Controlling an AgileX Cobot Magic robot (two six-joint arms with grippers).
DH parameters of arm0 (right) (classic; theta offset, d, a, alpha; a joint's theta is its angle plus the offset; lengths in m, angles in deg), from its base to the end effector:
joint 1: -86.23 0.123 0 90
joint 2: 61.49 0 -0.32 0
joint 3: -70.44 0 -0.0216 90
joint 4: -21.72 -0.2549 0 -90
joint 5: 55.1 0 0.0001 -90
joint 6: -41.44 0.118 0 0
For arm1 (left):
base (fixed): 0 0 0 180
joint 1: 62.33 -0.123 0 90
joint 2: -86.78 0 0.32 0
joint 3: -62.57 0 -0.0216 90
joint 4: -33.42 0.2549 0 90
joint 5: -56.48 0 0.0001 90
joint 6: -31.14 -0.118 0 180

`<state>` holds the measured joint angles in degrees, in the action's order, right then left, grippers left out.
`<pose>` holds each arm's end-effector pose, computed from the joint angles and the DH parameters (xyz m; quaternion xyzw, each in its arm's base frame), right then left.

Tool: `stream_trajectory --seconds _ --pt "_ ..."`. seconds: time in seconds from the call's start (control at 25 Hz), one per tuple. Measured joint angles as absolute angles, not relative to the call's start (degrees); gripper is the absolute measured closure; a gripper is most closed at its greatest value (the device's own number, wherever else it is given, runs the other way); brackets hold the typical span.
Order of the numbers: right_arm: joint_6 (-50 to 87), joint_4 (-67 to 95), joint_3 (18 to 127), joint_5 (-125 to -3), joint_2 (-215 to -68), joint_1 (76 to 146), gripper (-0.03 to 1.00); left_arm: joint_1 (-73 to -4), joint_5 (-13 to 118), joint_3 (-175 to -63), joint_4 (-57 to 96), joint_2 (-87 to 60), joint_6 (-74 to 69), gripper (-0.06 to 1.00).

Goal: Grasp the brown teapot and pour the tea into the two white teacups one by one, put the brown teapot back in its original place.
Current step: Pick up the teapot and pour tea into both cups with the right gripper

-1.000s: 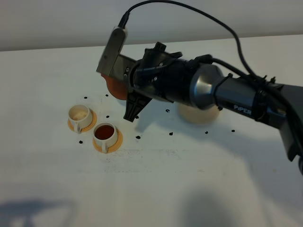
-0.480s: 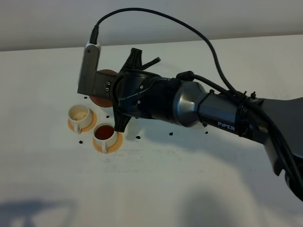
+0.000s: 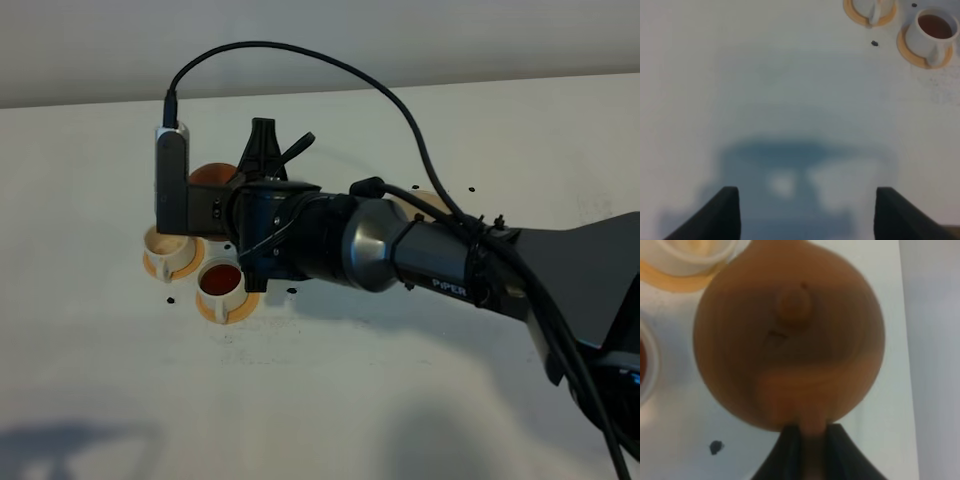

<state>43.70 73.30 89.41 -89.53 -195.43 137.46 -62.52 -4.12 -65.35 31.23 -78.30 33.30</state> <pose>0.3745 0.3827 0.1867 -0.6159 0.6738 -0.1895 0.3616 0.0104 -0.0039 0.2529 -0.0195 0.8969 -0.0267 0.4410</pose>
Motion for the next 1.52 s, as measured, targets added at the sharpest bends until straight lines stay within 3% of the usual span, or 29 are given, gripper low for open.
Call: stream_trajectory --seconds 1.52 --pt "36.8 90.7 89.4 -88.7 -197.1 139.0 0.85 -62.5 -4.1 -65.3 31.2 -78.3 33.3 0.38"
